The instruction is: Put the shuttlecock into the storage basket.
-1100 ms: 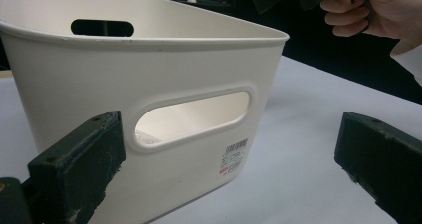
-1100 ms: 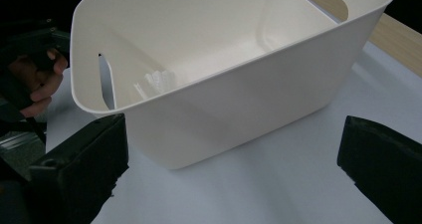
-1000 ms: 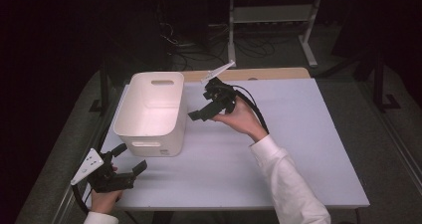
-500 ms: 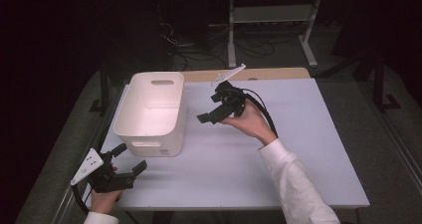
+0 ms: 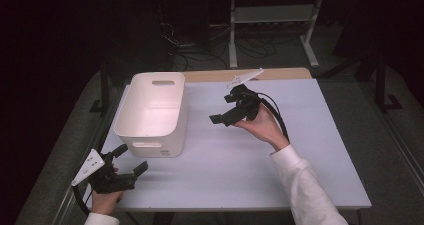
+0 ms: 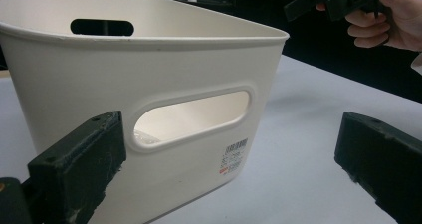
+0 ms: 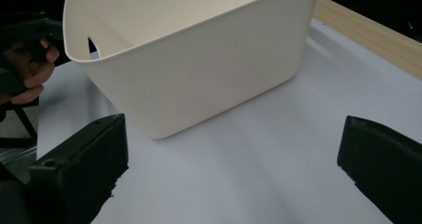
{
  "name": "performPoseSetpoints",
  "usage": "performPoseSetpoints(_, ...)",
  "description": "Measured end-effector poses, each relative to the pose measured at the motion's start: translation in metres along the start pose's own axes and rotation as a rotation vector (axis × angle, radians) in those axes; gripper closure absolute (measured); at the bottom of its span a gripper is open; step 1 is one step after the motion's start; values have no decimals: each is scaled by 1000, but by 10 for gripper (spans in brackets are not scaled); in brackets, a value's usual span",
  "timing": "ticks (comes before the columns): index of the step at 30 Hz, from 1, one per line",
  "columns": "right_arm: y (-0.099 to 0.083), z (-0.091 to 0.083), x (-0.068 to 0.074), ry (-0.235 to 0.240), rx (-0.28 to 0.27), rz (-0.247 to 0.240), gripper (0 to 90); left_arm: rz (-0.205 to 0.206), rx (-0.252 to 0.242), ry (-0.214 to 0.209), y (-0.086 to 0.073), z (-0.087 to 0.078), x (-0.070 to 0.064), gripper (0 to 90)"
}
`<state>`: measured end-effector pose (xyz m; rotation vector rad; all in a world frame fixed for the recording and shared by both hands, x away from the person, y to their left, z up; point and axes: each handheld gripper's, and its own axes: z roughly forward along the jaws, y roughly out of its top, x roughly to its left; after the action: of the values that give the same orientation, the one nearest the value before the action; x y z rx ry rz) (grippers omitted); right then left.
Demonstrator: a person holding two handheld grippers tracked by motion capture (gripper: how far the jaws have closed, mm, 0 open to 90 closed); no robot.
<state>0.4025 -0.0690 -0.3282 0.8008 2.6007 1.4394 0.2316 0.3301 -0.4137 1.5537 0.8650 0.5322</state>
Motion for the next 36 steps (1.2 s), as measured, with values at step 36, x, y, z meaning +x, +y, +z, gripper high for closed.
performPoseSetpoints(36,-49,-43,-13,-78,-156,-12,0,-11,-3,1,0,-1,0,0)
